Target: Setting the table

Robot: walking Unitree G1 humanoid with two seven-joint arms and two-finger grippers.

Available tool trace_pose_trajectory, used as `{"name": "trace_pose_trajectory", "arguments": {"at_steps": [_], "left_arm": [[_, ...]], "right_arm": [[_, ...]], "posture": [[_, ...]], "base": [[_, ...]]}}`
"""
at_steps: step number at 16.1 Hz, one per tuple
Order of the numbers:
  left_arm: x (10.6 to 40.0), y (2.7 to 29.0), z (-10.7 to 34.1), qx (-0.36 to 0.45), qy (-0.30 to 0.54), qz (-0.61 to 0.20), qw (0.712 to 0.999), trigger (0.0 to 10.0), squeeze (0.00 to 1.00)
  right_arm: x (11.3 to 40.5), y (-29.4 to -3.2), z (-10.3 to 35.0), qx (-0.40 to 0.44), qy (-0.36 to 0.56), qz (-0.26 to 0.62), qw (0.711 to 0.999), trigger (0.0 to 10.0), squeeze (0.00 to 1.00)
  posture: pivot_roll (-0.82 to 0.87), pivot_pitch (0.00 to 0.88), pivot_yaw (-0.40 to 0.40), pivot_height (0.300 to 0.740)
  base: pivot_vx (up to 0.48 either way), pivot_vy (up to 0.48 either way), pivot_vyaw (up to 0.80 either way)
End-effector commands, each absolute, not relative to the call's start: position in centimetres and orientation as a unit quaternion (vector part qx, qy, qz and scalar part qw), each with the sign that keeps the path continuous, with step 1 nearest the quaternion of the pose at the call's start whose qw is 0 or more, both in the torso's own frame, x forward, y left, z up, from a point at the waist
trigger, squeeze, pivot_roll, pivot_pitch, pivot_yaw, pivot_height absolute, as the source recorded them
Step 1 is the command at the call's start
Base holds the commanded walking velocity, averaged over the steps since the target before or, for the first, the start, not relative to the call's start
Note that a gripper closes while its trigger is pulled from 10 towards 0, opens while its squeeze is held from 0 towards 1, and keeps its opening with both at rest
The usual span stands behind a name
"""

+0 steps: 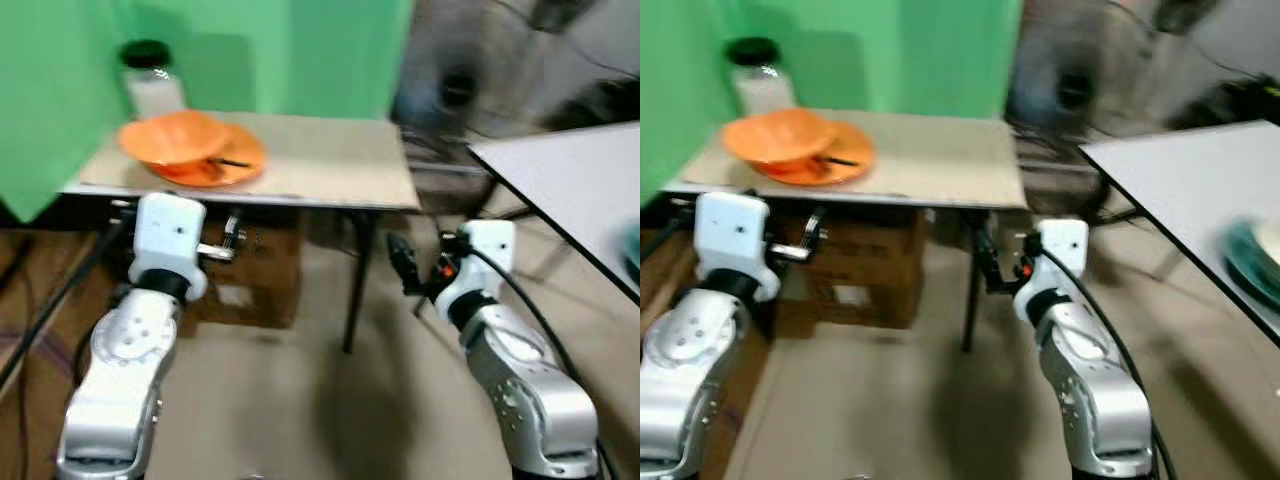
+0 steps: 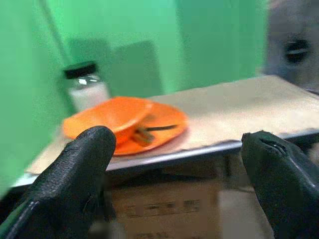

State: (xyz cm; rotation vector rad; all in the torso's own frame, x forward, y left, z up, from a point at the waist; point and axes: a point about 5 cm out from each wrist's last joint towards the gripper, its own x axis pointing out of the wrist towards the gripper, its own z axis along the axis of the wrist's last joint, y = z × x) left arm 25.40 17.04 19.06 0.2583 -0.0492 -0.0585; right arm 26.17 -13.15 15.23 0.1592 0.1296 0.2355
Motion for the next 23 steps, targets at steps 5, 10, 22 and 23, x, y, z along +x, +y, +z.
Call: {"name": "trace_pose_trajectory", "arguments": {"at_steps": [5,10,22,23], "left_arm": [[25.76,16.75,19.48,0.138,-0.028,-0.049,0.989,10.0,0.0],[25.61,16.83,19.48,0.14,-0.025,-0.051,0.988,10.0,0.0],[25.58,17.05,19.56,0.143,-0.021,-0.052,0.988,10.0,0.0],[25.61,17.03,19.57,0.144,-0.021,-0.053,0.988,10.0,0.0]], "right_arm": [[26.42,-13.86,15.05,0.098,0.054,0.081,0.991,10.0,0.0],[26.38,-13.71,14.78,0.099,0.057,0.08,0.99,10.0,0.0],[26.34,-12.97,14.88,0.052,0.052,0.107,0.992,10.0,0.0],[26.33,-13.08,14.87,0.052,0.05,0.102,0.992,10.0,0.0]], "posture": [[-0.02,0.0,-0.009,0.74],[-0.02,0.0,-0.019,0.74],[-0.01,0.0,-0.018,0.74],[-0.01,0.0,-0.016,0.74]], "base": [[0.28,0.0,0.09],[0.277,0.0,0.0],[0.269,0.0,0.21],[0.27,0.0,0.64]]}}
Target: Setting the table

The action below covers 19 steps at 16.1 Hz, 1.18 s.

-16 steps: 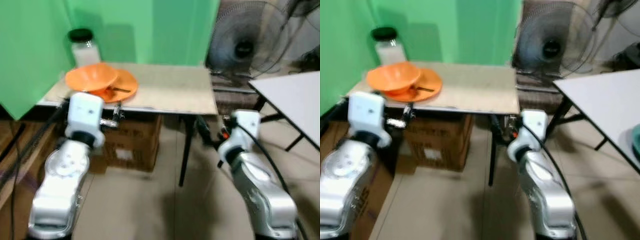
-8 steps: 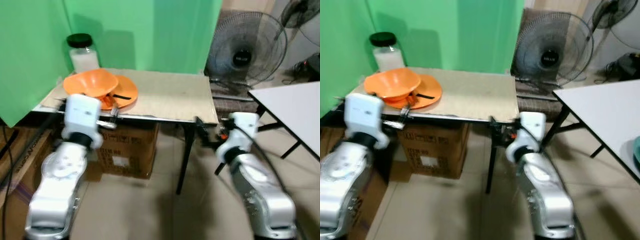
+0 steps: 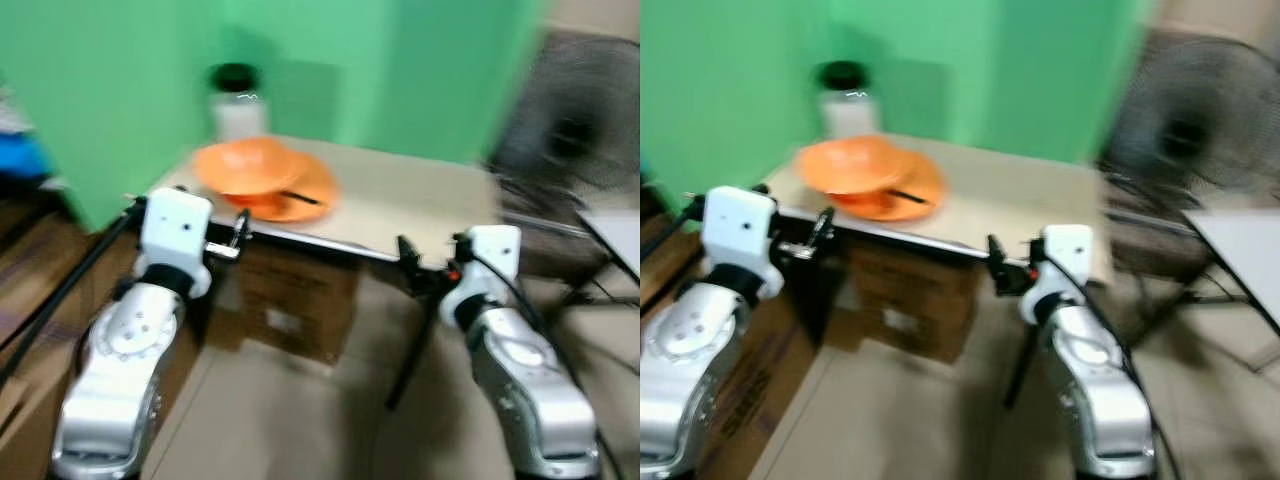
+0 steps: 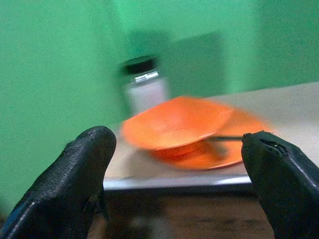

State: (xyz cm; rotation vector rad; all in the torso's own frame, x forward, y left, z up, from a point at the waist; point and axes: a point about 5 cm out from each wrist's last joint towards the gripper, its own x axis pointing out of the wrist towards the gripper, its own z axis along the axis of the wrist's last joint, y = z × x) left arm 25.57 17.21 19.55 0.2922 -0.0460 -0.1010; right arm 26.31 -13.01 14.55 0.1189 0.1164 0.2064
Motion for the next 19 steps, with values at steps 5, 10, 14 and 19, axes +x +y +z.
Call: {"name": "trace_pose_trajectory", "arguments": {"at_steps": [5,10,14,19], "left_arm": [[25.66,16.73,19.41,0.145,-0.017,-0.061,0.987,10.0,0.0],[25.62,16.8,19.39,0.144,-0.014,-0.061,0.988,10.0,0.0],[25.65,16.82,19.45,0.142,-0.014,-0.061,0.988,10.0,0.0],[25.78,16.87,19.54,0.143,-0.014,-0.061,0.988,10.0,0.0]], "right_arm": [[26.24,-13.24,14.81,0.069,0.049,0.095,0.992,10.0,0.0],[26.27,-13.21,14.79,0.074,0.05,0.095,0.991,10.0,0.0],[26.36,-13.16,14.7,0.083,0.057,0.097,0.99,10.0,0.0],[26.46,-13.12,14.78,0.077,0.052,0.096,0.991,10.0,0.0]], "posture": [[-0.01,0.0,-0.01,0.74],[-0.01,0.0,-0.012,0.74],[-0.01,0.0,-0.015,0.74],[0.0,0.0,-0.011,0.74]], "base": [[0.266,0.0,0.0],[0.265,0.0,0.0],[0.266,0.0,-0.4],[0.265,0.0,0.0]]}}
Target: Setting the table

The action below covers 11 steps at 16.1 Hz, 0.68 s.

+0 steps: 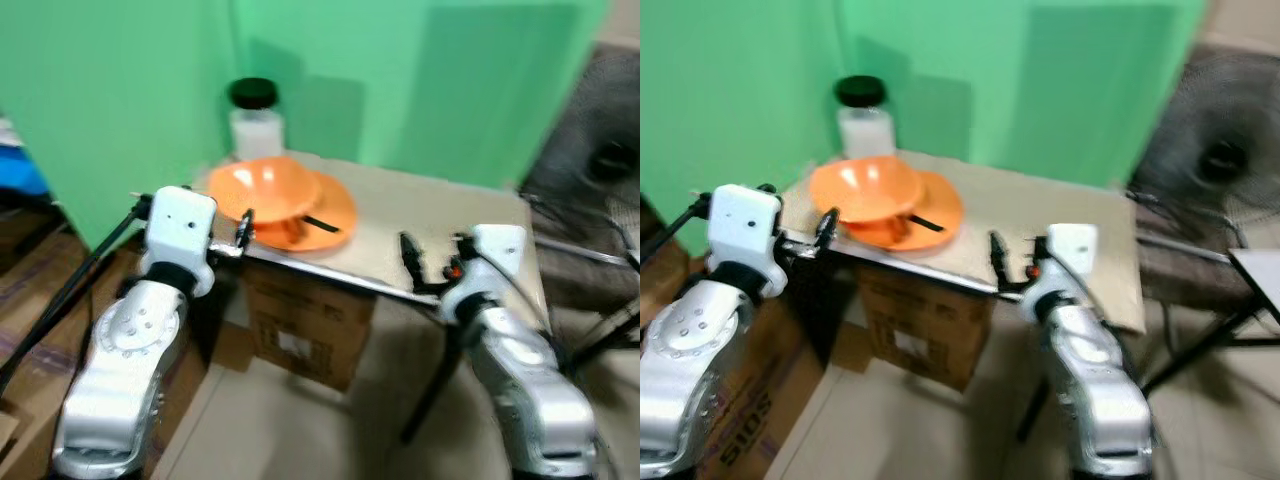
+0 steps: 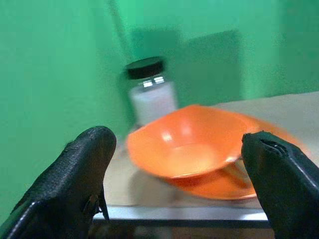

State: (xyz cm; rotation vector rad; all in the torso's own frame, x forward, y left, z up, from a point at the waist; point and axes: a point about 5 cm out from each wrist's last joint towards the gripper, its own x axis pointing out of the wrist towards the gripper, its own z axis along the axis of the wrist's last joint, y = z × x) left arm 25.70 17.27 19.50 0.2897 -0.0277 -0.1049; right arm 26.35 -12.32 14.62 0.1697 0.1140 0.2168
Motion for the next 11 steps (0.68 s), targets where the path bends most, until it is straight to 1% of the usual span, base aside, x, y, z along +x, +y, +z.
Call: {"name": "trace_pose_trajectory", "arguments": {"at_steps": [1,11], "left_arm": [[25.8,16.88,19.56,0.143,-0.015,-0.061,0.988,10.0,0.0],[25.9,16.59,19.52,0.142,-0.015,-0.066,0.988,10.0,0.0]], "right_arm": [[26.46,-13.1,14.79,0.077,0.052,0.096,0.991,10.0,0.0],[26.43,-13.25,14.76,0.068,0.051,0.095,0.992,10.0,0.0]], "posture": [[0.0,0.0,-0.011,0.74],[-0.01,0.0,-0.009,0.74]], "base": [[0.266,0.0,0.0],[0.264,0.0,0.0]]}}
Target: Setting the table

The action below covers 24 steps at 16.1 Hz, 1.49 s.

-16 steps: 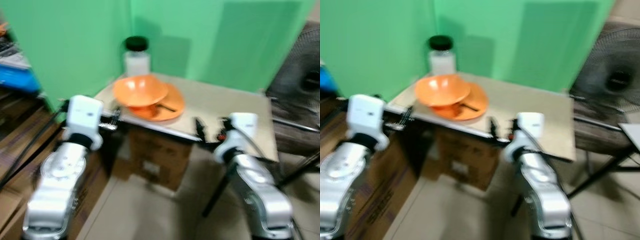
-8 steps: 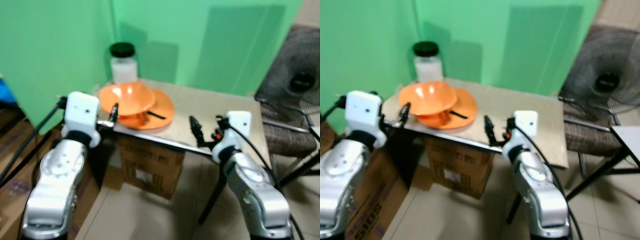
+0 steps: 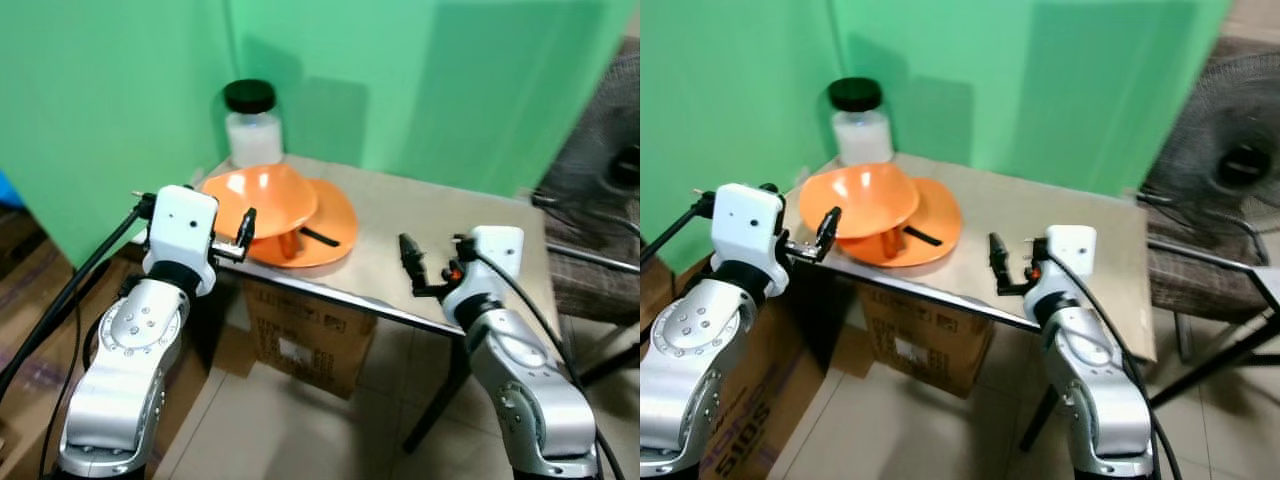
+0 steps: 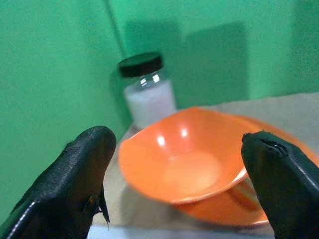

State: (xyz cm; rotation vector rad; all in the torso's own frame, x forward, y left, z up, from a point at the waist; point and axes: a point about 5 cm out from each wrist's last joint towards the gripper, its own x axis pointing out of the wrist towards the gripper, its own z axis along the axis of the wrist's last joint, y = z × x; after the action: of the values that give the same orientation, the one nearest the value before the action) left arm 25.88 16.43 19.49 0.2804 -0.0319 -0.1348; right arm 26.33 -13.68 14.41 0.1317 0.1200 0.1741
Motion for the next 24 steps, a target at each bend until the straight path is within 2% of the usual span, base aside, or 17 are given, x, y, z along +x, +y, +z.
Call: {"name": "trace_pose_trajectory", "arguments": {"at_steps": [1,3,7,24], "left_arm": [[25.93,16.61,19.54,0.142,-0.015,-0.065,0.988,10.0,0.0],[25.95,16.61,19.52,0.142,-0.015,-0.065,0.988,10.0,0.0],[26.12,16.54,19.49,0.144,-0.016,-0.069,0.987,10.0,0.0],[26.37,16.35,19.35,0.149,-0.014,-0.086,0.985,10.0,0.0]], "right_arm": [[26.5,-13.1,14.85,0.048,0.049,0.1,0.993,10.0,0.0],[26.55,-13.04,14.77,0.042,0.05,0.101,0.993,10.0,0.0],[26.68,-13.13,14.76,0.066,0.046,0.091,0.993,10.0,0.0],[26.85,-13.07,14.6,0.067,0.045,0.088,0.993,10.0,0.0]], "posture": [[-0.01,0.0,-0.011,0.74],[-0.01,0.0,-0.01,0.74],[-0.01,0.0,-0.001,0.74],[-0.01,0.0,0.012,0.74]], "base": [[0.262,0.0,0.0],[0.266,0.0,0.0],[0.262,0.0,0.71],[0.264,0.0,0.0]]}}
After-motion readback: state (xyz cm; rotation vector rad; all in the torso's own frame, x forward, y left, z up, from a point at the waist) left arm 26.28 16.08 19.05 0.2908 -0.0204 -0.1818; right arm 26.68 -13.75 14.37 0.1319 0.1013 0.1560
